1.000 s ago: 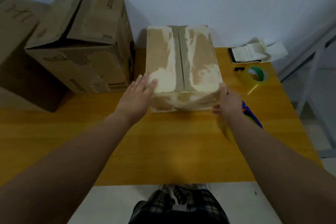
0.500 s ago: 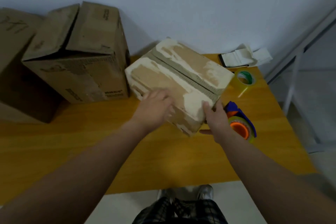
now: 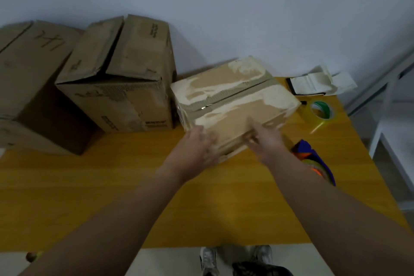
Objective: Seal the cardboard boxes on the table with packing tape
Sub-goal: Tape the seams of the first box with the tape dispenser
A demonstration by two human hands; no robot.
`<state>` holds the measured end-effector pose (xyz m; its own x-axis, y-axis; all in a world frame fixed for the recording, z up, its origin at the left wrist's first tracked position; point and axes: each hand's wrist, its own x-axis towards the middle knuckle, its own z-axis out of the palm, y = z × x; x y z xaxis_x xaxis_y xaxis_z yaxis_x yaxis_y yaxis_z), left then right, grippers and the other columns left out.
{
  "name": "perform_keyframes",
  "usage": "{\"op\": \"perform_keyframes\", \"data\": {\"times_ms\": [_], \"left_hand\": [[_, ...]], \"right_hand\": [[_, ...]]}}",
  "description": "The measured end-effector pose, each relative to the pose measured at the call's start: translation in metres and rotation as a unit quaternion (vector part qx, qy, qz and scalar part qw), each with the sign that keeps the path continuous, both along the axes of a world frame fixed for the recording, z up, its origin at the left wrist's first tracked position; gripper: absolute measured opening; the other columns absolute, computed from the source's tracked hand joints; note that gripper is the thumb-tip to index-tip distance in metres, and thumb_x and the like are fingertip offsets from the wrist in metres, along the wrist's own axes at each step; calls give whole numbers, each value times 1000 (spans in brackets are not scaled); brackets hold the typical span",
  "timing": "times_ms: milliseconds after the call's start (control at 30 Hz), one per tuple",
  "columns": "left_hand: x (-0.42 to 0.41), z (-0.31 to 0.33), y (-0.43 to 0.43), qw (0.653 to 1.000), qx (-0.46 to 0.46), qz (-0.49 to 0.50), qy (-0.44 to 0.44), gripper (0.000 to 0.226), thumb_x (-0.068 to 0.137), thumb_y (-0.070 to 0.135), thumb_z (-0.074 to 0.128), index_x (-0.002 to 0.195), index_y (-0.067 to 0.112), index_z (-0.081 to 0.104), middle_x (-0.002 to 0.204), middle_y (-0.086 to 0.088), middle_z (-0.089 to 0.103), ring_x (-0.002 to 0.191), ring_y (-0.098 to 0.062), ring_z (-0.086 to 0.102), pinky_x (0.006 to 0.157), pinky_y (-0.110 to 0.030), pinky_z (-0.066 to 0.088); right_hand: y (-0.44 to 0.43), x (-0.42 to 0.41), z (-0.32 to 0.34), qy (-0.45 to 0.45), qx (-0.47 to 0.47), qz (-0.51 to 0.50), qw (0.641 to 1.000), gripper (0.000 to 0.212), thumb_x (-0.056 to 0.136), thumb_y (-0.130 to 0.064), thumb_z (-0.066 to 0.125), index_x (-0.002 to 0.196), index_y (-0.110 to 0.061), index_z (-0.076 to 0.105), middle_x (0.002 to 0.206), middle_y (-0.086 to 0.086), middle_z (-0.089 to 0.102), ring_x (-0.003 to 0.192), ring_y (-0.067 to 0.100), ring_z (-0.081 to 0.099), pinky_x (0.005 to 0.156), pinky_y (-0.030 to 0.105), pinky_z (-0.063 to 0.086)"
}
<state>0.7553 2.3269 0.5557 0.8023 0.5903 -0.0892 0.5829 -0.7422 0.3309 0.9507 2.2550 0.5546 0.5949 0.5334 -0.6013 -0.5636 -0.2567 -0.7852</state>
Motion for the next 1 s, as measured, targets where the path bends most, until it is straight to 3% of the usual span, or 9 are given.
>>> {"op": "perform_keyframes", "data": {"times_ms": [133,300,400,467,567,633,733,833,1000], "left_hand": [[9,-2,-16,998,6,-63,17,56,98,38,42,149,24,22,158,-7,10,140,-26,21,111,-37,23],[18,9,-15,981,106,-161,16,48,96,20,46,142,29,34,150,3,32,133,-21,31,108,-37,25],[40,6,-24,976,103,-179,65,57,99,18,41,147,37,17,158,1,12,144,-29,7,115,-47,7],[56,1,-29,980,58,-165,97,69,99,9,38,148,41,2,159,2,-6,144,-29,-10,115,-48,-2],[77,-6,-38,984,43,-143,99,83,93,-5,35,147,42,-7,158,2,-16,143,-30,-17,114,-45,-6],[93,-10,-43,986,51,-128,90,87,89,-10,32,147,42,-8,157,2,-18,142,-30,-19,113,-43,-10],[117,-16,-47,988,69,-113,85,86,90,-6,33,146,41,-13,156,2,-21,141,-30,-22,109,-40,-17],[138,-19,-47,986,85,-107,99,82,95,14,44,146,40,-16,155,2,-23,141,-29,-24,108,-41,-18],[146,-18,-35,972,132,-153,117,87,94,31,47,140,39,-27,150,6,-30,139,-21,-27,113,-40,-15]], "right_hand": [[6,-31,-4,-32,-50,87,994,76,91,-38,60,149,-30,11,138,3,47,114,32,52,83,52,52],[-9,6,4,-96,-61,126,985,45,99,-24,49,142,-30,36,131,4,52,112,30,53,82,48,53],[-15,27,10,-222,-78,160,959,39,102,-14,42,139,-21,46,119,3,61,102,25,57,78,39,55],[-21,42,10,-215,-67,165,960,39,98,-4,41,132,-17,55,108,-2,65,94,19,60,67,28,54],[-38,67,-3,-218,-102,170,956,45,93,3,41,134,-13,52,119,6,63,98,20,61,65,25,50],[-56,86,-14,-299,-176,209,914,48,93,-1,43,139,-16,46,132,10,55,91,18,60,63,25,44],[-88,114,-28,-342,-242,274,866,64,88,-9,52,147,-22,31,141,9,45,86,21,59,65,36,50],[-117,145,-44,-392,-365,347,770,87,79,-28,61,151,-27,12,148,5,35,125,30,44,107,56,30],[-138,168,-67,-285,-344,400,800,91,85,-26,69,152,-15,8,147,12,37,120,31,49,82,37,49]]}}
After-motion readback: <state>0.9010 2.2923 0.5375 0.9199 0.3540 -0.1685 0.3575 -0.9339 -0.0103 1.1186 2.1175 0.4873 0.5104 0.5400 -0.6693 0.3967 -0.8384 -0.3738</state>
